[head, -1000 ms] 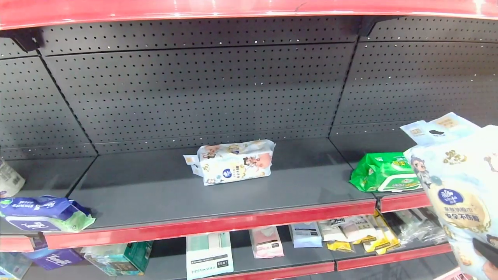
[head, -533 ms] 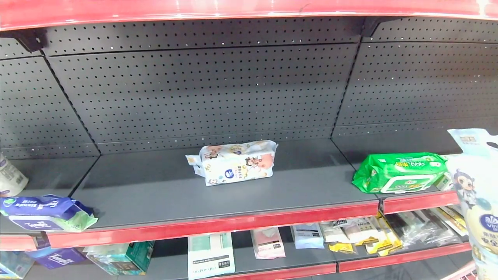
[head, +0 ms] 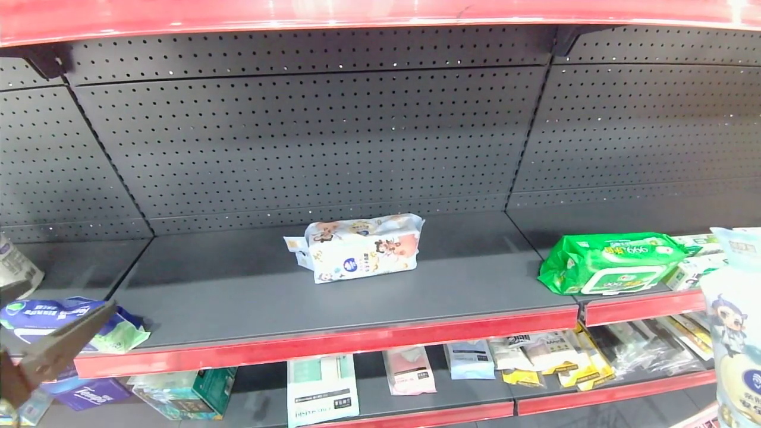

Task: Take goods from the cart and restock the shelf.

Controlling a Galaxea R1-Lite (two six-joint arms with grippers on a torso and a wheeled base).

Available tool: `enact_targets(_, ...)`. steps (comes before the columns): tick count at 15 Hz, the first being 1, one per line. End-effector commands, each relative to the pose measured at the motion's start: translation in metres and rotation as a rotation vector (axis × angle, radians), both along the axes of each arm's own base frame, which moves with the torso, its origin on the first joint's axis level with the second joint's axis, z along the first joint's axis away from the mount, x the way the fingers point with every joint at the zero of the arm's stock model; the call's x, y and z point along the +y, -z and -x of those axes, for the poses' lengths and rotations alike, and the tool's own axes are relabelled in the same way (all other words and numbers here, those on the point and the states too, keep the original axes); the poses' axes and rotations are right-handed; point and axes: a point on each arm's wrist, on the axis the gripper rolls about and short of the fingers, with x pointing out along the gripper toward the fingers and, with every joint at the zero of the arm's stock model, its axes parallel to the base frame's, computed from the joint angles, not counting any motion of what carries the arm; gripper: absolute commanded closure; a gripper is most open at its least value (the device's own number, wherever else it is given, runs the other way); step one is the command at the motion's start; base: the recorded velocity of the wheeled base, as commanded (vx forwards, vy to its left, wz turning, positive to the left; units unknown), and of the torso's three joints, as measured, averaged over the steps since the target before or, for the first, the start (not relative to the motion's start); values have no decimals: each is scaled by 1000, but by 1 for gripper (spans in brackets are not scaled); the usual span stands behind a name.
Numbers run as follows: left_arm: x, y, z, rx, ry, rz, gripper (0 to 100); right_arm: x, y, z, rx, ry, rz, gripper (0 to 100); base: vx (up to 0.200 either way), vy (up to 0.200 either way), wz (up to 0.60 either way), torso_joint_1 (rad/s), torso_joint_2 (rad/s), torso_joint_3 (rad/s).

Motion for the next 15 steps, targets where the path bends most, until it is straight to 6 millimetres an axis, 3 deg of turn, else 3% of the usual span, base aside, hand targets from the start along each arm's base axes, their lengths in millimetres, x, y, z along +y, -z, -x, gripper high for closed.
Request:
enact_targets(1, 2, 29, -118, 168, 321, -62, 0, 0, 2, 0, 2, -2, -1, 100, 0, 0, 0, 0, 0, 0)
enact_targets(4, -23, 37, -161, 178, 519, -77, 0, 0, 6, -1, 15, -2, 7, 100, 0, 0, 0, 0, 0, 0)
enact_targets(7, -45, 49, -198, 198, 597, -93, 0, 0, 10, -1, 27, 1, 9, 100, 0, 0, 0, 0, 0, 0)
enact_targets(12, -53, 76, -248, 158, 731, -170, 0, 0, 9, -1, 25, 5, 23, 100, 0, 0, 0, 0, 0, 0)
enact_targets(15, -55, 77, -268, 124, 742, -190, 0, 0, 9, -1, 23, 6, 29, 100, 0, 0, 0, 0, 0, 0)
